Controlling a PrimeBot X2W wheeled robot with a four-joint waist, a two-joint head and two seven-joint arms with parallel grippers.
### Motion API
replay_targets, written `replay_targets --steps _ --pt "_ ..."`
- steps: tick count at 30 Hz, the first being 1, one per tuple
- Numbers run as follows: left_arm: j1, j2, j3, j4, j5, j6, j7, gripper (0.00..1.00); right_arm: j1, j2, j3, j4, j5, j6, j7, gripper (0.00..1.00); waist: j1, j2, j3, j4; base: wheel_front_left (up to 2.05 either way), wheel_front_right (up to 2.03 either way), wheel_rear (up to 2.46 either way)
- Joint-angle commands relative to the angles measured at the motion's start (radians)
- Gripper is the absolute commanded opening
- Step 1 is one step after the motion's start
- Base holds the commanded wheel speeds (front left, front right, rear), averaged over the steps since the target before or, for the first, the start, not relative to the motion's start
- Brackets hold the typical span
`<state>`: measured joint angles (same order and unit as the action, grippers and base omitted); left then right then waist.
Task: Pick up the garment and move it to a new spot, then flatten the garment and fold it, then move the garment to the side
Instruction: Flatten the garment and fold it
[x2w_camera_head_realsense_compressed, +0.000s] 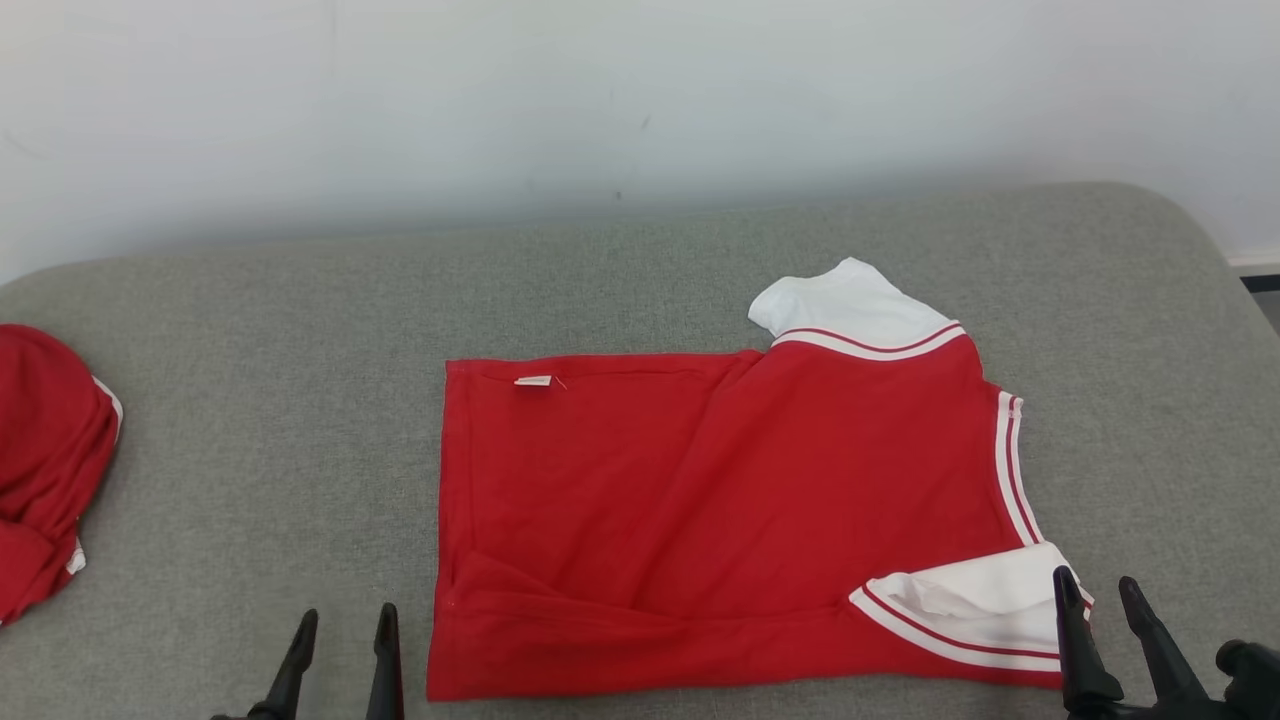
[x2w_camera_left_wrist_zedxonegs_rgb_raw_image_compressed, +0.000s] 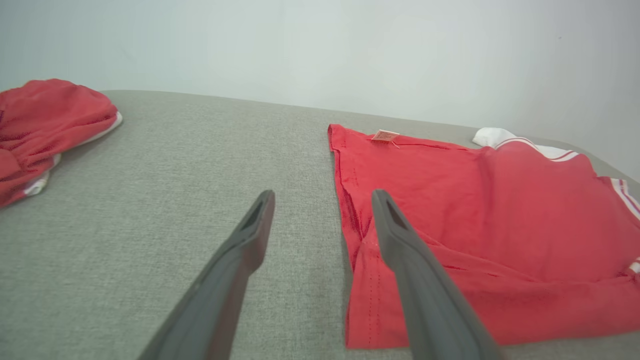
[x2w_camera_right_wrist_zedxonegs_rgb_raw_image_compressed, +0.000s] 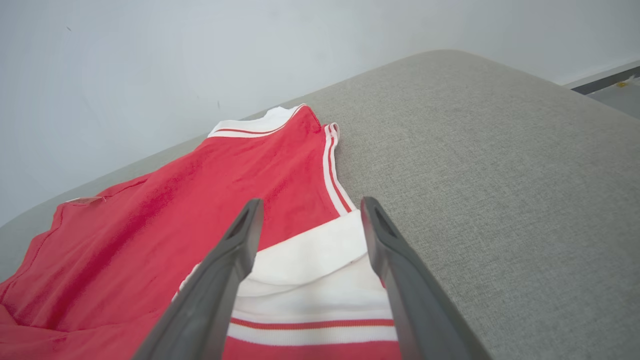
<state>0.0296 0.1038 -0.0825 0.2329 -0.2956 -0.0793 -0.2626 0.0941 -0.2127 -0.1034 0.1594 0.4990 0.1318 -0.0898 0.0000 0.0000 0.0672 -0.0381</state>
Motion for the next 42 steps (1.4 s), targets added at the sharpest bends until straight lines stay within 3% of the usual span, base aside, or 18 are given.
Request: replay_targets --steps 1,6,13,22,29,37,42 --pt "0.024 -0.011 0.02 -0.027 0.031 0.003 -0.003 1.0 0.013 0.006 0.004 -0.006 -0.015 -0.002 -0.03 1.0 0.0 0.0 -0.009 0.002 0.0 0.0 0.0" --pt "0.062 -0.035 0.061 -0.094 0.124 0.006 -0.003 1.0 0.019 0.032 0.019 0.006 -0.044 -0.002 -0.126 1.0 0.0 0.0 -0.04 0.003 0.0 0.0 0.0" --pt "0.088 -0.049 0.101 -0.129 0.19 0.02 -0.003 1.0 0.004 0.05 0.08 -0.003 -0.108 -0.002 -0.175 1.0 0.0 0.0 -0.057 0.005 0.0 0.0 0.0" --pt "0.086 -0.054 0.105 -0.087 0.195 0.02 -0.003 1.0 0.023 0.124 0.059 -0.053 -0.186 -0.002 -0.176 1.0 0.0 0.0 -0.055 0.018 0.0 0.0 0.0" --pt "-0.027 -0.05 0.139 -0.03 0.163 -0.01 -0.003 1.0 -0.088 0.11 0.085 -0.008 -0.211 -0.002 -0.175 1.0 0.0 0.0 -0.003 -0.011 0.0 0.0 0.0" --pt "-0.357 0.061 0.098 0.166 0.089 -0.05 0.007 1.0 -0.4 0.036 0.143 0.139 -0.198 -0.002 -0.174 1.0 0.0 0.0 0.149 -0.054 0.0 0.0 0.0" --pt "-0.582 0.139 -0.019 0.268 -0.072 -0.05 0.133 1.0 -0.624 0.007 0.187 0.274 -0.173 -0.002 -0.174 1.0 0.0 0.0 0.239 -0.073 0.0 0.0 0.0"
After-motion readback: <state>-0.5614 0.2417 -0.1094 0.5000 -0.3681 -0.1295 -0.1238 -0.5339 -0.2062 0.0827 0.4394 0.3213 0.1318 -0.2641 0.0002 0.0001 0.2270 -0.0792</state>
